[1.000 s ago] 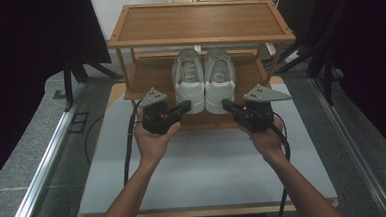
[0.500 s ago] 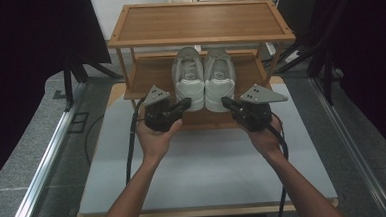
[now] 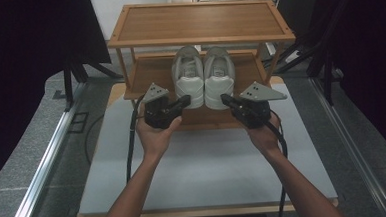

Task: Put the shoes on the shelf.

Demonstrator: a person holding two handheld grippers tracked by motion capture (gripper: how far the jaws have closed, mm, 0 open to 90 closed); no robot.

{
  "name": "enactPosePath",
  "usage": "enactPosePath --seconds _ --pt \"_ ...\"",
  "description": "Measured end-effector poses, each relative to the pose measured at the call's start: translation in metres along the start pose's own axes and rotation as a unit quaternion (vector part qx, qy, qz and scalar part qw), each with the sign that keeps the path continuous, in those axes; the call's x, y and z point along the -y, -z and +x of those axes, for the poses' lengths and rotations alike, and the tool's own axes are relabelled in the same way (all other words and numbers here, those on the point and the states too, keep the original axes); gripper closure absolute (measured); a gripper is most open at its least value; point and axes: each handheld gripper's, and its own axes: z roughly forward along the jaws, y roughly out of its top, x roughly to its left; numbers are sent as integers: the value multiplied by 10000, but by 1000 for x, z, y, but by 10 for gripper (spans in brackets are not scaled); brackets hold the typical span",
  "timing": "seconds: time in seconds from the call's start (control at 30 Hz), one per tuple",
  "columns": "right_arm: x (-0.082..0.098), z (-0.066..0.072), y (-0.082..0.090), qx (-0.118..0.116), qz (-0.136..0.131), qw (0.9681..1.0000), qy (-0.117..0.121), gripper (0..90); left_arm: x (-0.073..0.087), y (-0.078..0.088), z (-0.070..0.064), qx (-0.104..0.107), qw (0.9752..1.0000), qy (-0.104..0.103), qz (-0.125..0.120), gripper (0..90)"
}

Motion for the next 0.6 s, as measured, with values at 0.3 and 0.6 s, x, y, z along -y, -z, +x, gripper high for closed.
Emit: enactPosePath --seconds 0.3,0.6 --pt "-3 -3 1 14 -153 9997 -163 896 0 -3 2 -3 10000 24 -7 900" --pt "-2 -3 1 17 -145 9997 -179 896 3 -3 4 11 10000 -48 41 900"
